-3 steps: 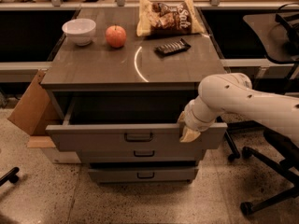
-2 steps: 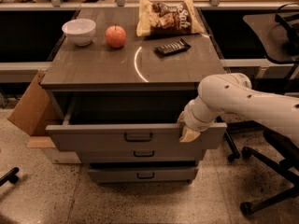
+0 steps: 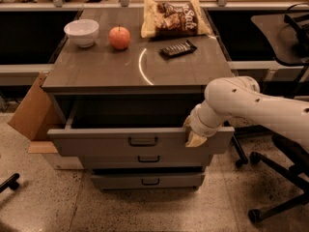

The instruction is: Open top drawer

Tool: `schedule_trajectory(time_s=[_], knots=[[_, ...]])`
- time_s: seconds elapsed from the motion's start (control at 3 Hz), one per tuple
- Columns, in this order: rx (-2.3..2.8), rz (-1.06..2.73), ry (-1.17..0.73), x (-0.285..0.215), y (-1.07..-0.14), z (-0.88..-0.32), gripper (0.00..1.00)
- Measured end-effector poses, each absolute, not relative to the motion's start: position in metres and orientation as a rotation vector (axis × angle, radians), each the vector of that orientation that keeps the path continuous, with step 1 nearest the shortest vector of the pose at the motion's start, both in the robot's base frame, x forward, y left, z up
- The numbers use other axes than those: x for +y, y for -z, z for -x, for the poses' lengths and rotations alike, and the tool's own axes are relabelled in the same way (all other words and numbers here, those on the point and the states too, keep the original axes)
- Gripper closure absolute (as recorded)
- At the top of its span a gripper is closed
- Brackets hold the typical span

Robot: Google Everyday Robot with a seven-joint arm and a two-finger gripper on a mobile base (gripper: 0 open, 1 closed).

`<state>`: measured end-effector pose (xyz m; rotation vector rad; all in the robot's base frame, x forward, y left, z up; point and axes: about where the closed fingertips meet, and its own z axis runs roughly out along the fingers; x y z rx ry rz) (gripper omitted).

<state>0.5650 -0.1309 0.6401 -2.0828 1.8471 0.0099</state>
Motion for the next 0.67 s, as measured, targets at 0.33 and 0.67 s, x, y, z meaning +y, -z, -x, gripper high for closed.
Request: schedule_trajectory(time_s=[0.33, 0.67], knots=[[1.847, 2.085, -0.012, -0.1303, -0.6392, -0.5645, 0.15], [1.84, 2.125, -0.052, -0.1288, -0.6347, -0.5574, 0.0]])
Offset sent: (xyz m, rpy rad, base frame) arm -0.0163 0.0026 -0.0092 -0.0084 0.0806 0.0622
